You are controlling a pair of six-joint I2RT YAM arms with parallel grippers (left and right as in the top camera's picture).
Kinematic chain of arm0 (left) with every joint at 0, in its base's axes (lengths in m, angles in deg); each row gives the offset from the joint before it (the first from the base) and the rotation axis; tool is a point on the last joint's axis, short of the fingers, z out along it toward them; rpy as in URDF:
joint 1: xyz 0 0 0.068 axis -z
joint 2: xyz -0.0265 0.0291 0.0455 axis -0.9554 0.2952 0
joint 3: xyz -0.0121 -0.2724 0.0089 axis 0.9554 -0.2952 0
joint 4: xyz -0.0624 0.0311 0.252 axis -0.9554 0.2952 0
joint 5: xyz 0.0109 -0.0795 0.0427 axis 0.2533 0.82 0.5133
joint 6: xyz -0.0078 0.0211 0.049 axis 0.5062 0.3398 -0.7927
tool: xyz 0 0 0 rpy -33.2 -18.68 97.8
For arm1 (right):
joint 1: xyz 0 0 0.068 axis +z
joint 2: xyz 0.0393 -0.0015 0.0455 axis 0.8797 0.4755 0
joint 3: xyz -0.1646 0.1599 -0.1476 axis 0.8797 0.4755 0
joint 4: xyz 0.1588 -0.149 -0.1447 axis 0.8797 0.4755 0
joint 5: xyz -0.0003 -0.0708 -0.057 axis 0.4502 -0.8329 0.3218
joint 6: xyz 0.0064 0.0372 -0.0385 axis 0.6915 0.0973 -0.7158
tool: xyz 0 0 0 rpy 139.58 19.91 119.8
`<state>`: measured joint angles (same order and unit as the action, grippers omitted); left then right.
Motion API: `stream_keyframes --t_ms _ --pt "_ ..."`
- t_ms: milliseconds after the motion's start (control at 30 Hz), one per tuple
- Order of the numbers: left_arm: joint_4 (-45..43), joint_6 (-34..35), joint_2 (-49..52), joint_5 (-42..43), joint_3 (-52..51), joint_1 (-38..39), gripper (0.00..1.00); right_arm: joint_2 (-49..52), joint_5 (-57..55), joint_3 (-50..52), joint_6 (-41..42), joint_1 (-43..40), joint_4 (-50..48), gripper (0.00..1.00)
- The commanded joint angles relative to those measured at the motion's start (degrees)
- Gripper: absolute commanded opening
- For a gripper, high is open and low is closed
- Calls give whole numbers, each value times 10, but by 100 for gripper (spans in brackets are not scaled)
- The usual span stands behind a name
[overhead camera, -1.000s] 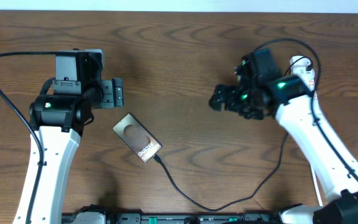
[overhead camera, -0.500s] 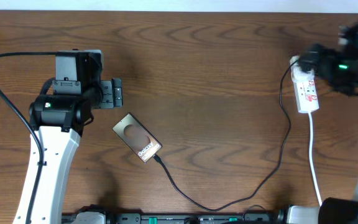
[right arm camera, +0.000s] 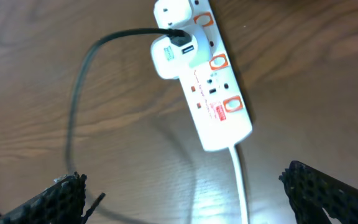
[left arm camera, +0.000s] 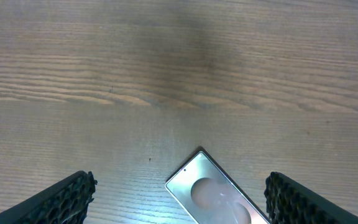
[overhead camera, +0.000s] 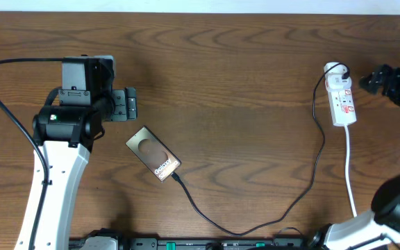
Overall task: Plug charger to phone and switch on socket
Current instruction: 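Move the right gripper over the power strip's plugged socket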
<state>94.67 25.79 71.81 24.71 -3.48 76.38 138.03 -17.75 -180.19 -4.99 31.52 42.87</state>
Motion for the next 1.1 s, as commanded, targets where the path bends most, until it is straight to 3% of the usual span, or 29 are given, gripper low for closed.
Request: stream_keyframes --t_ms 0,467,1067 --pt "0 -1 -1 -9 12 1 89 51 22 -7 -50 2 -19 99" --pt "0 -1 -1 -10 12 1 90 157 90 -7 -103 36 -116 99" --pt "0 -1 -1 -9 12 1 90 204 47 -7 -74 76 -158 99"
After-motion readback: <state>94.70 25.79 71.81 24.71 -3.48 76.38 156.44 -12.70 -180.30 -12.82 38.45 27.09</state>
